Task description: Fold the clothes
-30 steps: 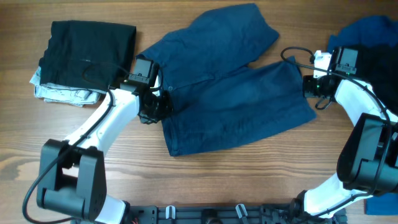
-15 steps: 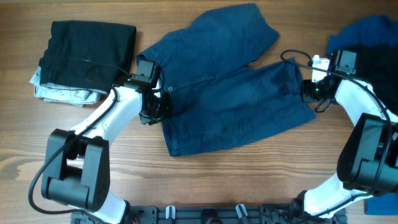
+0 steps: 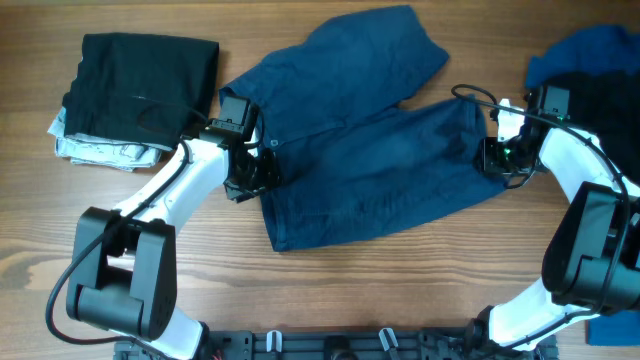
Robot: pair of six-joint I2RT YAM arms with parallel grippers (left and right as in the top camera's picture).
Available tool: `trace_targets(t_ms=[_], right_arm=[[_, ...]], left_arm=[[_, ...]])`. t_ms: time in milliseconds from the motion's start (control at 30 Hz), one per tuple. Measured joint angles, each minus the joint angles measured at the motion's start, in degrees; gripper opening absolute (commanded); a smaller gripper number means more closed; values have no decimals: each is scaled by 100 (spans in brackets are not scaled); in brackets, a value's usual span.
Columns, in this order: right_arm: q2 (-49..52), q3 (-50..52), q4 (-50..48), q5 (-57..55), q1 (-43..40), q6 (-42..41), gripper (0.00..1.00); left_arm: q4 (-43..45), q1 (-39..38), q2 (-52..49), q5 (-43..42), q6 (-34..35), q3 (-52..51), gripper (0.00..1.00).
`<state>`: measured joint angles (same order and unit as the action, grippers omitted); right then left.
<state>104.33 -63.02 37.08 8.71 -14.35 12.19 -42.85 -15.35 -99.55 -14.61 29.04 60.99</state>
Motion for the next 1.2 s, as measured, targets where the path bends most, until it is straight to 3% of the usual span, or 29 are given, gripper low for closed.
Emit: trace_targets(t_ms=[100,333,467,600,667,800,1033,1200], right_arm=[[0,26,48,-22,0,-70,26],[0,94,457,-286,0,-459,27],[0,96,448,-385,0,-614,31],[0,96,308,-415,0,-662,36],[0,96,310,-431,0,-682,47],[0,96,387,-437,0,-726,54],[-2,-575,1486,-455,0,-916,57],[-11,-726,1620,-455,0,-981,56]], left_arm=[[0,0,0,0,0,0,60],[-90,0,0,0,2,0,70],[-138,0,0,2,-2,0,80],[-157,0,0,-17,0,0,80],[-236,0,4,-111,0,0,79],[-599,0,129,-398,-31,2,74],[-973,-98,238,-872,-286,2,75],[-907,-199,238,-960,-348,0,76]])
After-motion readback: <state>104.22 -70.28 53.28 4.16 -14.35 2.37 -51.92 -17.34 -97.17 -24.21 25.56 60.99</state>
